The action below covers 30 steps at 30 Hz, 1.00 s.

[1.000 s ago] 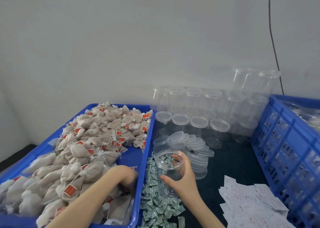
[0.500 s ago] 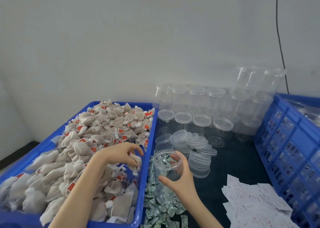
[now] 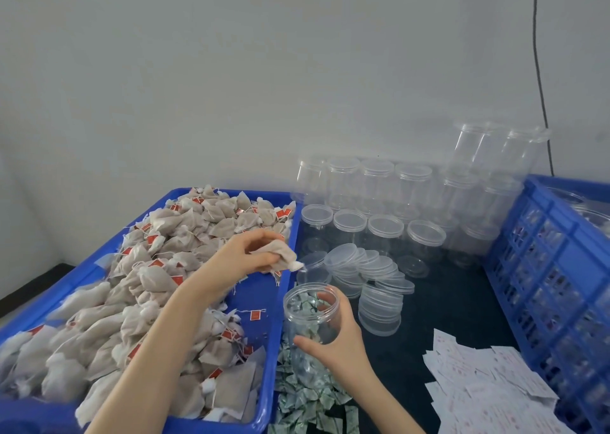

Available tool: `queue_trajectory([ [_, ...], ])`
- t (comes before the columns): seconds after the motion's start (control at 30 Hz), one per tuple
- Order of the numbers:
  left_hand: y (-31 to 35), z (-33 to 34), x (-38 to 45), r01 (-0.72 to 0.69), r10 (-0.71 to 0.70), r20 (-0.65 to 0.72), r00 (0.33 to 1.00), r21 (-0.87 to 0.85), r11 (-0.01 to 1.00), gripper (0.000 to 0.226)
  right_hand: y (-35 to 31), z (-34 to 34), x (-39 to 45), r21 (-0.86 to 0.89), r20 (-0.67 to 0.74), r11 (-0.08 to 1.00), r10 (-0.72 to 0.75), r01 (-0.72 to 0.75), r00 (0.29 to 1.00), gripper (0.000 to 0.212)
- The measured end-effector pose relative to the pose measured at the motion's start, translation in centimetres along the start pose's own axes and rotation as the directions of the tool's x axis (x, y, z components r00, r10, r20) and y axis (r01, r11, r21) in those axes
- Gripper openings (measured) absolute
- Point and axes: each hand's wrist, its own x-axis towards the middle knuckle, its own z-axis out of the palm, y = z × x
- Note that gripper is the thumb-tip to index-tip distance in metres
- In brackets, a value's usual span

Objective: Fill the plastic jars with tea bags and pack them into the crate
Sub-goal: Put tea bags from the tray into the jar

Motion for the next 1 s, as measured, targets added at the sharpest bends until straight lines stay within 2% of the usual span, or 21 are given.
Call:
queue_trajectory([
  [0.13,1.1,2.1,0.3,-0.083,0.086,0.042,0.995,-0.088,0.993,0.028,-0.1,0.2,0.0,-0.004,0.006,1.000,0.000,0.000,1.000,0.094],
  [0.2,1.3,2.8,0.4,-0.100,0.106,0.078,0.991,-0.078,0.992,0.028,-0.3,0.2,-0.1,-0.011,-0.005,1.000,-0.009,0.009,1.000,0.091],
  [0.3,1.3,3.3,0.3,-0.101,0.101,0.147,0.984,-0.011,0.995,0.030,-0.5,-0.1,-0.2,-0.015,-0.032,0.999,-0.044,0.044,0.999,0.084],
  [0.47,1.1,3.1,0.4,-0.130,0.125,0.069,0.990,0.069,0.989,0.036,-0.8,-0.5,-0.4,-0.017,-0.057,0.996,-0.087,0.087,0.995,0.082],
  [0.57,0.9,3.5,0.4,-0.164,0.139,0.123,0.983,0.219,0.962,0.035,-0.6,-0.4,-0.2,-0.046,-0.053,0.993,-0.110,0.107,0.993,0.074],
  [0.7,0.3,5.2,0.4,-0.210,0.117,0.245,0.962,0.397,0.894,0.041,-0.1,-0.2,-0.1,-0.041,-0.040,0.996,-0.083,0.081,0.996,0.087],
  [0.83,-0.5,5.9,0.7,-0.203,0.063,0.275,0.959,0.521,0.829,0.035,0.3,-0.1,0.1,-0.046,-0.040,0.997,-0.061,0.059,0.997,0.091],
  [1.0,-0.5,5.7,0.7,-0.238,0.067,0.342,0.937,0.487,0.840,0.037,0.4,-0.3,0.1,-0.079,-0.049,0.994,-0.075,0.071,0.996,0.089],
])
